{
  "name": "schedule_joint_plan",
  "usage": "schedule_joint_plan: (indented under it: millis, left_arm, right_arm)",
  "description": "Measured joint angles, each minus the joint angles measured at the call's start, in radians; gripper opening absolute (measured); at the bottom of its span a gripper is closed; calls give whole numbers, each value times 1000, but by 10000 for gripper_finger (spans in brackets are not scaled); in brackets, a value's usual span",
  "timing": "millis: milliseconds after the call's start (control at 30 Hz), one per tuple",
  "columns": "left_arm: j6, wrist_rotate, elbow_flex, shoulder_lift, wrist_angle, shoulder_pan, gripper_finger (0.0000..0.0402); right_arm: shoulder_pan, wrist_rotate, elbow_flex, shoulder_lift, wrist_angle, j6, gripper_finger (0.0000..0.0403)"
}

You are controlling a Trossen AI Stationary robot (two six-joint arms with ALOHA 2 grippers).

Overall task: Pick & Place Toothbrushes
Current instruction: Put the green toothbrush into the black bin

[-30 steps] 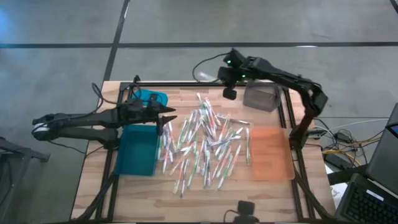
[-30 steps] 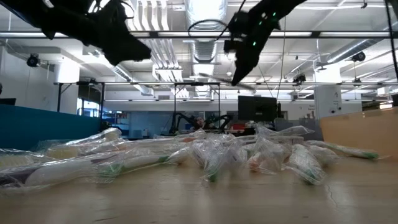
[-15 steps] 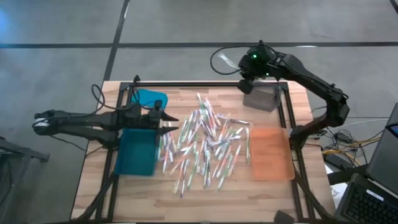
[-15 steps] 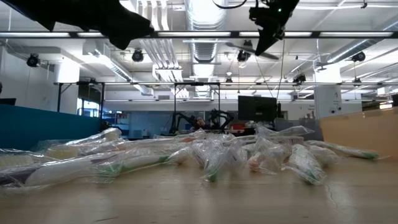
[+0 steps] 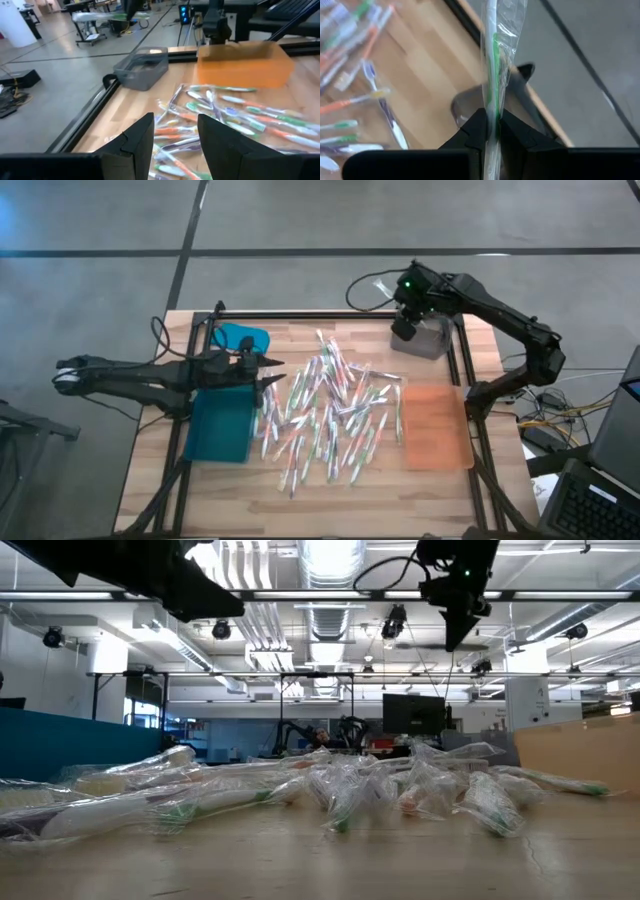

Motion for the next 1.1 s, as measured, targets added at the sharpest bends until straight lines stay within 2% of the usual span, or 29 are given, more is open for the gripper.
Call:
schedule_joint_plan:
  millis: [333,533,667,900,1100]
  left_arm:
    - [34,0,0,0,-6,0,159]
    - [35,0,0,0,-6,0,159]
    - [35,0,0,0,-6,0,158]
    - [35,0,0,0,-6,1,158]
    - [35,0,0,0,-6,2,158]
  right_arm:
    - [-103,2,-230,-60,18,-47,29]
    - [-185,-1,-359,-111,121,-140,29]
    - [-228,-44,-434,-131,178,-175,29]
    - [-261,-52,-527,-124,286,-247,29]
    - [-273,-54,-547,-89,301,-253,29]
